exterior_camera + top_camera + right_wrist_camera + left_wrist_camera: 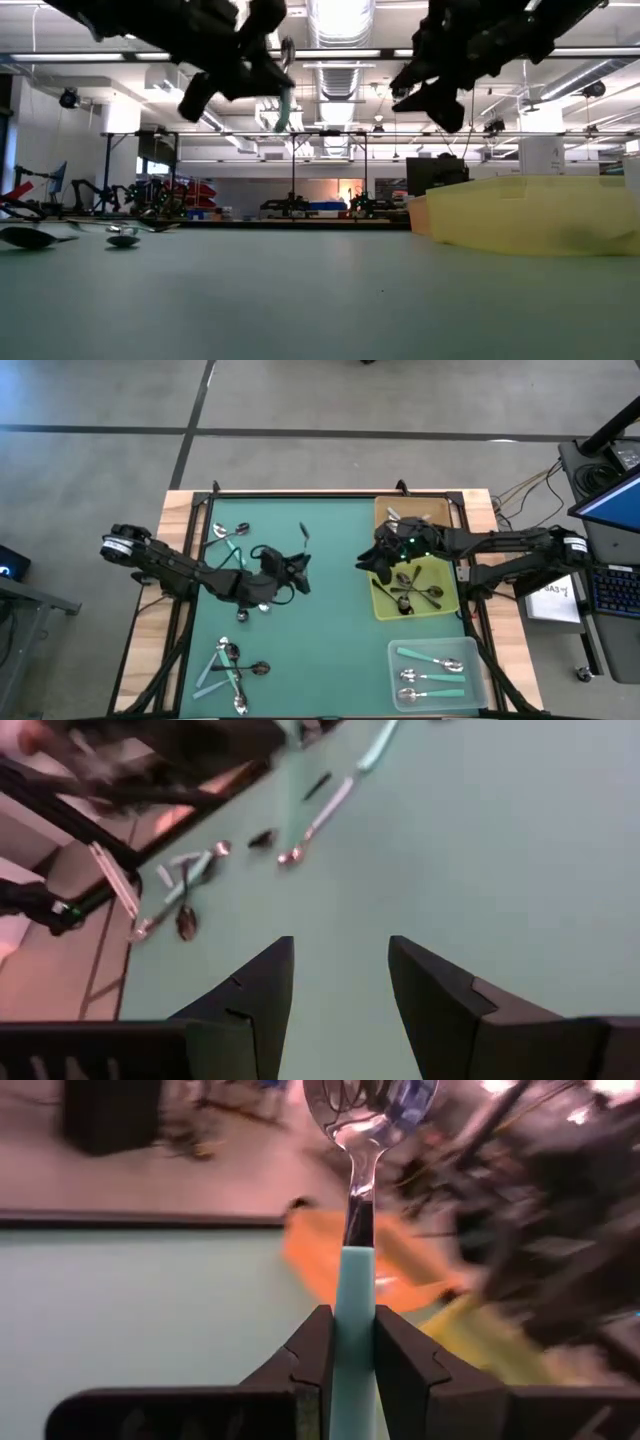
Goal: Sort silverware by color (type)
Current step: Put the green spoon into the transparent bin
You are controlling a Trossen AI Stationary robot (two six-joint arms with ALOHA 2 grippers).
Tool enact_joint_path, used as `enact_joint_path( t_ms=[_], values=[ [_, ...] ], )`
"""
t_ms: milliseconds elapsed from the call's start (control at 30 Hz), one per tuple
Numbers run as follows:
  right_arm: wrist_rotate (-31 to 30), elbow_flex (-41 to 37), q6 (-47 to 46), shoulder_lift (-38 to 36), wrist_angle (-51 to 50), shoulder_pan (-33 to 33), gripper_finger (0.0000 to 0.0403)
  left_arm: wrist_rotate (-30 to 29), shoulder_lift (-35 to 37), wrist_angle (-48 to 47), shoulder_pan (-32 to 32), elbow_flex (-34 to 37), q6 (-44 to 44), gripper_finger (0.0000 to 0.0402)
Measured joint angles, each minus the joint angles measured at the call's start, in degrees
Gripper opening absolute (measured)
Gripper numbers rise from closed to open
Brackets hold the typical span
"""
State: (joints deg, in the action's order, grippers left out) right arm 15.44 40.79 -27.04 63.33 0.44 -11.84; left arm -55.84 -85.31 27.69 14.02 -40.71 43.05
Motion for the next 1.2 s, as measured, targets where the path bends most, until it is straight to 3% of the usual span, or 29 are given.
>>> enact_joint_path(
  t_ms=[200,567,933,1067,1200],
  values=[
    [0.6,0.4,0.5,5.5,3.5,1.0,0.0190,3.3,-4.9,15.4,-0.8,-0.4,-6.1,0.0034],
    [2.8,5.3,2.8,10.9,5.9,1.6,0.0206,2.3,-16.9,18.5,-1.5,-10.0,-7.4,0.0034],
    [2.5,7.7,6.1,14.8,6.7,1.8,0.0204,5.4,-20.6,30.0,-2.7,-11.5,-9.5,0.0034],
    [2.5,7.7,7.6,14.8,6.7,1.8,0.0181,5.5,-20.8,30.1,-2.8,-11.9,-9.8,0.0034],
    [2.6,7.7,7.6,14.5,6.8,1.8,0.0112,5.4,-20.8,30.1,-2.9,-11.9,-9.8,0.0034]
  ],
)
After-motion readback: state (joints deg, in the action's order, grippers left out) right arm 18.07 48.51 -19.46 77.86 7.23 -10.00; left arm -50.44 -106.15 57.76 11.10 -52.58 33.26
